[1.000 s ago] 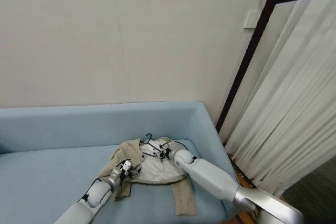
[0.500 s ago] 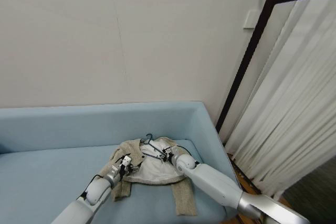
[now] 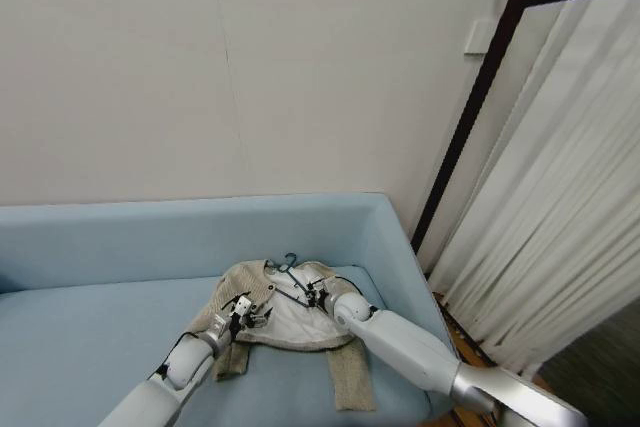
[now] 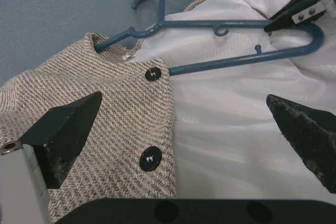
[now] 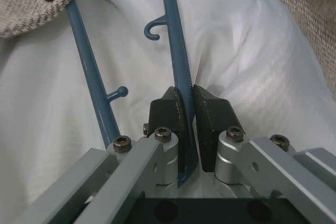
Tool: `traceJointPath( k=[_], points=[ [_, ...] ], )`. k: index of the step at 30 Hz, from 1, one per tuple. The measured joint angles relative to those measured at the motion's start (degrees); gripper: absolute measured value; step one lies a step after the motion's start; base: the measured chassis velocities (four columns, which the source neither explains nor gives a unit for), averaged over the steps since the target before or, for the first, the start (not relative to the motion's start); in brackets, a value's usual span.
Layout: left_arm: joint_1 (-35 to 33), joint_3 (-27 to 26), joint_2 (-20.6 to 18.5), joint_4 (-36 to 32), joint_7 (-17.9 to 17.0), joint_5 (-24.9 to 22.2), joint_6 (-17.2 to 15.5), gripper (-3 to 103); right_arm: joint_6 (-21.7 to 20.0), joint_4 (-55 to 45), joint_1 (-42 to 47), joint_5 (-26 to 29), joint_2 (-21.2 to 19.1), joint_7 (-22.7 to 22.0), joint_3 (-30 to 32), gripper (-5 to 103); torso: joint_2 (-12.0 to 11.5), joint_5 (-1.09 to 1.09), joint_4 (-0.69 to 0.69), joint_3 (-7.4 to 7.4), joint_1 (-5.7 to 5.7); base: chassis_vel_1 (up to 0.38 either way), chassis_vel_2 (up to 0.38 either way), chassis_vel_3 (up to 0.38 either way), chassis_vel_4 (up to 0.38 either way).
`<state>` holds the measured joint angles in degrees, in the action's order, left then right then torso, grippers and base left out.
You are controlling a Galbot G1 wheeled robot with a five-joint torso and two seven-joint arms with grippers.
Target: Pick up the clothes from the sofa and hang them on the clothes hanger.
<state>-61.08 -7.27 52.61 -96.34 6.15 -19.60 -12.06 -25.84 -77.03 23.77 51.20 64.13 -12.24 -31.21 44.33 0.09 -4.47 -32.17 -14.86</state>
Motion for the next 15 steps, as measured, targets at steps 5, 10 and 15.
traceJointPath(
  k=[5, 10, 15],
  points=[
    [-0.05, 0.02, 0.48, 0.27, 0.05, 0.0, 0.04, 100, 2.71, -0.72, -2.67, -4.71, -1.81, 5.41, -3.34, 7, 0.0, 0.0, 0.0, 0.01, 0.0, 0.0, 0.0, 0.0, 0.0],
    [-0.02, 0.05, 0.82, 0.29, 0.06, -0.01, 0.06, 100, 9.71, 1.15, -5.36, -14.46, -3.48, 14.05, -7.31, 7, 0.0, 0.0, 0.0, 0.01, 0.0, 0.0, 0.0, 0.0, 0.0],
    [0.17, -0.26, 1.0, 0.27, 0.06, -0.03, 0.02, 100, 14.97, 2.73, -7.47, -18.53, -4.14, 19.63, -9.83, 7, 0.0, 0.0, -0.01, 0.01, 0.0, 0.0, 0.0, 0.0, 0.0]
  ],
)
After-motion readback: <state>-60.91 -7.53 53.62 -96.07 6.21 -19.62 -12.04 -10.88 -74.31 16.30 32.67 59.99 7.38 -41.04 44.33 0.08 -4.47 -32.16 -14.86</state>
